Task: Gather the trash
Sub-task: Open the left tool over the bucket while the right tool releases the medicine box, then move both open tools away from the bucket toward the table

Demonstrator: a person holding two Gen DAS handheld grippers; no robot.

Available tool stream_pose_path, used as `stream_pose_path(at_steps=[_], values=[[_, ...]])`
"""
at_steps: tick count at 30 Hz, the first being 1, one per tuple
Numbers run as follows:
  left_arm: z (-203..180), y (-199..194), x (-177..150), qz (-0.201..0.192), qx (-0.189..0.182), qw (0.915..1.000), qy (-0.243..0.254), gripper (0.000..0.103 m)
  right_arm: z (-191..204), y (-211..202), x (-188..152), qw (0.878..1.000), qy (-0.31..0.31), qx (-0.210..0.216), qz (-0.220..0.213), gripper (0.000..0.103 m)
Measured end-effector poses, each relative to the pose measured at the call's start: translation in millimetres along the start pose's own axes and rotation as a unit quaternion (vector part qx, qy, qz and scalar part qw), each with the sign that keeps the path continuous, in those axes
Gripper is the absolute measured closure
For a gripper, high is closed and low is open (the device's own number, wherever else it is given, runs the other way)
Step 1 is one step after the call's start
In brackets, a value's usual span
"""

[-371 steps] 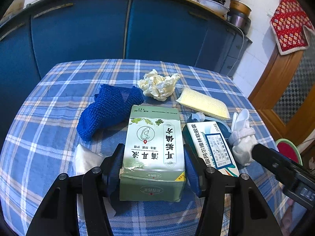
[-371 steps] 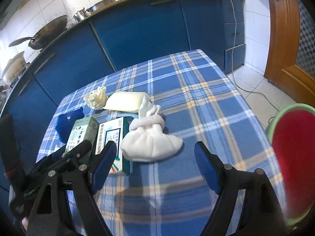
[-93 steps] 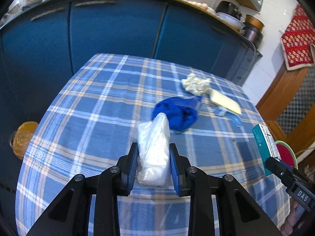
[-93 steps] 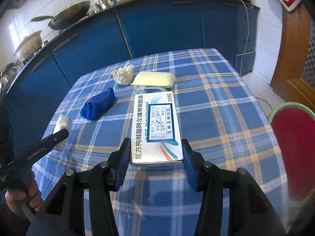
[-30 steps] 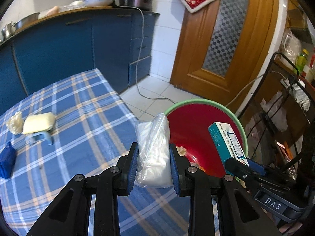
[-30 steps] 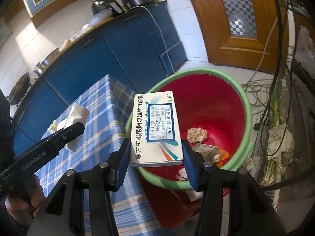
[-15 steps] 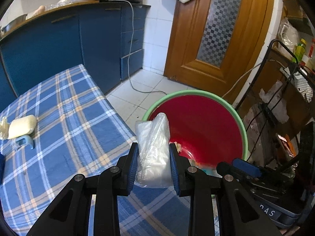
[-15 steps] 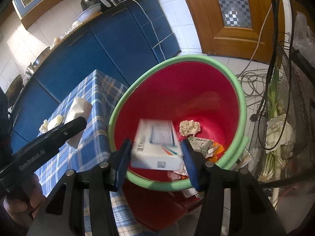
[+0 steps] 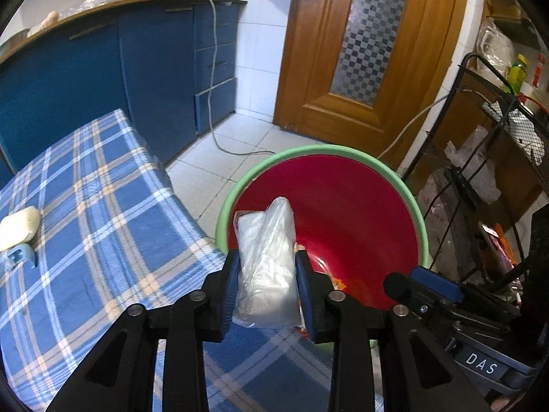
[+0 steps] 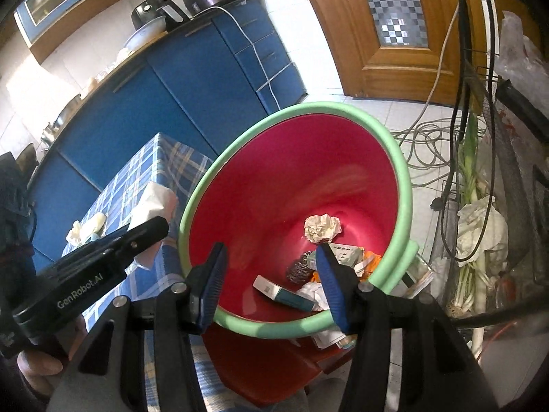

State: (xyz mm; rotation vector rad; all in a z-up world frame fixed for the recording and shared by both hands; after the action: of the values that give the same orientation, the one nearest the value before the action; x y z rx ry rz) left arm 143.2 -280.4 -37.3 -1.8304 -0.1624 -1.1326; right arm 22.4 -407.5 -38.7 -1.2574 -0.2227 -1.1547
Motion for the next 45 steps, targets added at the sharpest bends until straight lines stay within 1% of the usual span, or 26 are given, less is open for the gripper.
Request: stream_pose_path(at_steps=[1, 2, 3, 9, 16, 25, 34, 36, 40, 45], values=[[-0.6, 0.2, 0.0, -0.001, 0.001, 1.0000, 0.000, 0.055, -0.7, -0.1, 0.3, 1.000, 0.001, 0.000, 0.000, 0.047], [-0.8, -0.2, 0.2, -0.003, 0.001, 1.0000, -0.001, 0.050, -1.2, -0.4, 0.6, 1.000, 0.002, -0.001, -0.001, 0.047], [-0.9, -0.9, 0.4, -0.006, 0.000, 1.0000, -0.001, 0.049, -1.7, -0.9, 0.8, 1.000, 0.003, -0.001, -0.001, 0.047], [0.4, -4.9, 0.6, -0.010, 0.003, 0.9999, 0.002, 0.049, -2.9, -5.0, 2.3, 1.000, 0.005, -0.002, -0.007, 0.047], [7.3, -16.1, 0.4, -0.020, 0.007, 0.9997, -0.008, 0.049, 2.4, -10.6, 3.7, 1.000, 0.000, -0.002, -0.013, 0.047], [30.0, -38.3, -0.5, -0.037, 0.025, 0.9987, -0.027, 0.049, 15.5, -16.6, 3.6, 1.000, -0.012, 0.005, -0.017, 0.047], [63.5, -62.1, -5.3, -0.053, 0.058, 0.9958, -0.047, 0.049, 33.5, -16.8, -1.0, 0.999, -0.028, 0.015, -0.011, 0.047], [71.3, -67.0, -6.2, -0.056, 0.065, 0.9951, -0.051, 0.049, 37.4, -16.8, -1.7, 0.999, -0.031, 0.019, -0.011, 0.045], [88.1, -78.8, -9.5, -0.063, 0.084, 0.9928, -0.057, 0.049, 45.9, -15.0, -3.9, 0.999, -0.038, 0.025, -0.008, 0.045], [117.8, -95.0, -16.1, -0.071, 0.113, 0.9883, -0.075, 0.049, 58.8, -9.7, -8.0, 0.998, -0.048, 0.030, 0.001, 0.044]])
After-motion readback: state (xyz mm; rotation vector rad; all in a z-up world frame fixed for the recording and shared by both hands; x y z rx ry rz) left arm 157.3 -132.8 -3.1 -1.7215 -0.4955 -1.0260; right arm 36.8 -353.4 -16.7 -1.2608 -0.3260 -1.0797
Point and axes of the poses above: each gripper's, at about its wrist camera, not at the fingertips, and y roughly the way its jaws point, z to its left, x to its top, the point moved 2 cm from there along y, roughly the way its jaws point, and after that the axes turned 10 degrees about -z, right-handed, at the moved point
